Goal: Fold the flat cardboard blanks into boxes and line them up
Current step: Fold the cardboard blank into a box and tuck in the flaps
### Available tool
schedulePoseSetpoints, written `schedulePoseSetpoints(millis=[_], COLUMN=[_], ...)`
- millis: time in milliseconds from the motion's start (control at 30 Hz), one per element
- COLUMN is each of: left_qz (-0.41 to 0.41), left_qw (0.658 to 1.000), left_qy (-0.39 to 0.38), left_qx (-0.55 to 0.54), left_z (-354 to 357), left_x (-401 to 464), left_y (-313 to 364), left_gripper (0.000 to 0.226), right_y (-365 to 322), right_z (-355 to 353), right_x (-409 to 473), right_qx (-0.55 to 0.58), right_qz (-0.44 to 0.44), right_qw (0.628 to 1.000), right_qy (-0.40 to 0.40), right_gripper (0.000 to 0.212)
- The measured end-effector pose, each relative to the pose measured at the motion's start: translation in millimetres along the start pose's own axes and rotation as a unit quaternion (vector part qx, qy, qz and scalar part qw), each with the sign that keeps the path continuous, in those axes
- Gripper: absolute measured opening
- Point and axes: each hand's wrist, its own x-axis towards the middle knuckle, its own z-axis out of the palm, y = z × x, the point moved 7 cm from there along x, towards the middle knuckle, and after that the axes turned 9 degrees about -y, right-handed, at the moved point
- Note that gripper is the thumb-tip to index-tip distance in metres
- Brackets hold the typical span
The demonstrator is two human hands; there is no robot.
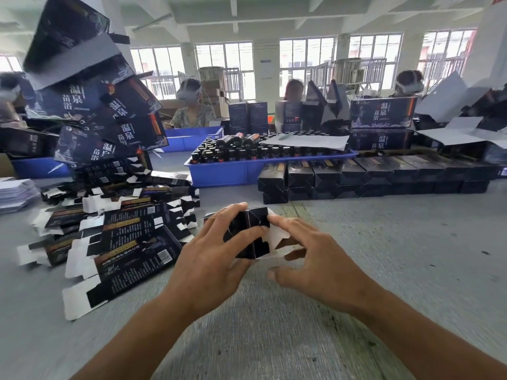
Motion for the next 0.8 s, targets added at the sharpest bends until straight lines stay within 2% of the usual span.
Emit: schedulePoseSetpoints(millis=[133, 233, 667, 800], left_qz=[0.016, 0.023, 0.032, 0.029], left_qw=[1.0, 1.0, 0.999, 0.999], left_qy=[0.01, 0.011, 0.015, 0.021], left_qx=[-0.006, -0.006, -0.005, 0.004], left_z=[-0.9, -0.4, -0.3, -0.5], left_x=[0.2, 0.5, 0.5, -0.3], left_y=[4.4, 7.0, 9.4, 9.0], left_gripper=[0.05, 0.05, 0.051, 0.051], right_y=[0.2, 1.3, -0.9, 1.4], right_z=[-9.2, -11.8, -12.9, -13.6], right_x=[-0.8, -2.4, -3.6, -5.1], right_qx=[-0.027, -0.028, -0.052, -0.003], right_qz=[0.001, -0.002, -0.015, -0.004], right_qw=[0.996, 0.993, 0.991, 0.992], right_qy=[0.085, 0.111, 0.123, 0.126], right_gripper=[0.058, 0.052, 0.05, 0.064])
